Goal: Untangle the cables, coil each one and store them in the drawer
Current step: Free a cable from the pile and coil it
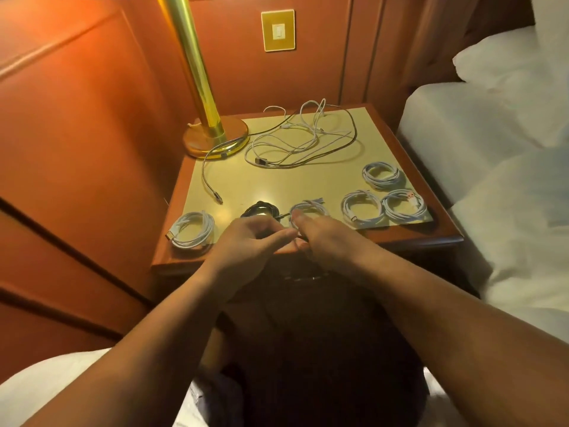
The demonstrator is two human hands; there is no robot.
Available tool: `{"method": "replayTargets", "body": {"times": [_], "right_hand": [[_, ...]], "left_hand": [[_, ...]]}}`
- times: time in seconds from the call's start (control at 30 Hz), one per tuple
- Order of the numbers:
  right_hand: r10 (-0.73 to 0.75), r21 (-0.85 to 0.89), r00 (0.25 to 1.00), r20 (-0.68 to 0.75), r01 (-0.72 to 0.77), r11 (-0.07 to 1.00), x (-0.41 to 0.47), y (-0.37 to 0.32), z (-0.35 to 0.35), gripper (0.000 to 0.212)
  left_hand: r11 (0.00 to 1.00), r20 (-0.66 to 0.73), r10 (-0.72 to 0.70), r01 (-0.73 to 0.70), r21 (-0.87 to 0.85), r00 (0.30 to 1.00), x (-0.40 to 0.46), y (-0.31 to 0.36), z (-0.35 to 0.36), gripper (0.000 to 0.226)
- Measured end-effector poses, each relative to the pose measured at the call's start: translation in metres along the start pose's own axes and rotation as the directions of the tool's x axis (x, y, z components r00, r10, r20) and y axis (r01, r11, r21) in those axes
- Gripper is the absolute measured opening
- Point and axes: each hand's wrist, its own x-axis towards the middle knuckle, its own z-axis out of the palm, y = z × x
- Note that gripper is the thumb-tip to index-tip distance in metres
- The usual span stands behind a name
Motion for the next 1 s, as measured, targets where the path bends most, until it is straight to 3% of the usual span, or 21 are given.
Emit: {"method": "replayTargets", "body": {"times": [0.07, 0.17, 0.27, 0.37, 0.43, 0.57, 0.63, 0.67, 0.73, 0.8, 0.9, 1.0], "right_hand": [[0.125, 0.439, 0.962, 0.241, -0.223, 0.870, 0.001, -0.004, -0.002, 0.054], [-0.071, 0.726, 0.873, 0.482, -0.353, 0.590, -0.003, -0.002, -0.005, 0.048], [-0.308, 0.911, 0.866, 0.393, -0.323, 0.255, -0.005, -0.002, -0.003, 0.039], [-0.336, 0.990, 0.931, 0.144, -0.139, 0.037, -0.008, -0.002, -0.001, 0.027], [-0.309, 0.997, 0.951, 0.004, 0.021, 0.079, -0.010, -0.003, -0.001, 0.024], [-0.306, 0.833, 0.936, -0.175, 0.306, 0.460, -0.012, 0.003, -0.002, 0.033], [-0.376, 0.437, 0.902, -0.211, 0.432, 0.789, -0.015, 0.007, -0.003, 0.029], [-0.404, 0.160, 0.891, -0.205, 0.438, 0.885, -0.019, 0.009, -0.003, 0.026], [-0.426, -0.280, 0.893, -0.144, 0.376, 0.883, -0.025, 0.014, -0.001, 0.034], [-0.468, -0.579, 0.881, -0.068, 0.348, 0.737, -0.031, 0.014, 0.004, 0.046], [-0.465, -0.711, 0.882, -0.077, 0.279, 0.645, -0.035, 0.006, 0.008, 0.052], [-0.408, -0.726, 0.905, -0.116, 0.203, 0.657, -0.035, 0.007, 0.006, 0.052]], "left_hand": [[0.984, -0.016, -0.045, 0.041, -0.172, 0.999, 0.001, -0.002, -0.001, 0.026], [0.916, -0.009, -0.118, 0.105, -0.387, 0.993, -0.001, -0.007, 0.002, 0.029], [0.827, 0.037, -0.174, 0.167, -0.537, 0.984, -0.005, -0.006, 0.013, 0.028], [0.870, 0.068, -0.141, 0.157, -0.468, 0.988, -0.013, -0.001, 0.023, 0.024], [0.899, 0.124, -0.099, 0.142, -0.414, 0.987, -0.018, 0.001, 0.029, 0.035], [0.958, 0.200, -0.091, 0.141, -0.250, 0.975, -0.027, 0.007, 0.034, 0.028], [0.979, 0.238, -0.075, 0.117, -0.165, 0.968, -0.030, 0.008, 0.032, 0.025], [0.988, 0.259, -0.062, 0.096, -0.121, 0.964, -0.031, 0.008, 0.030, 0.024], [0.997, 0.269, -0.037, 0.054, -0.057, 0.962, -0.033, 0.011, 0.026, 0.025], [0.999, 0.260, -0.026, 0.035, -0.032, 0.965, -0.035, 0.016, 0.022, 0.035], [0.999, 0.194, 0.025, -0.034, 0.042, 0.981, -0.035, 0.019, 0.015, 0.039], [0.982, 0.122, 0.087, -0.105, 0.157, 0.989, -0.033, 0.015, 0.010, 0.019]]}}
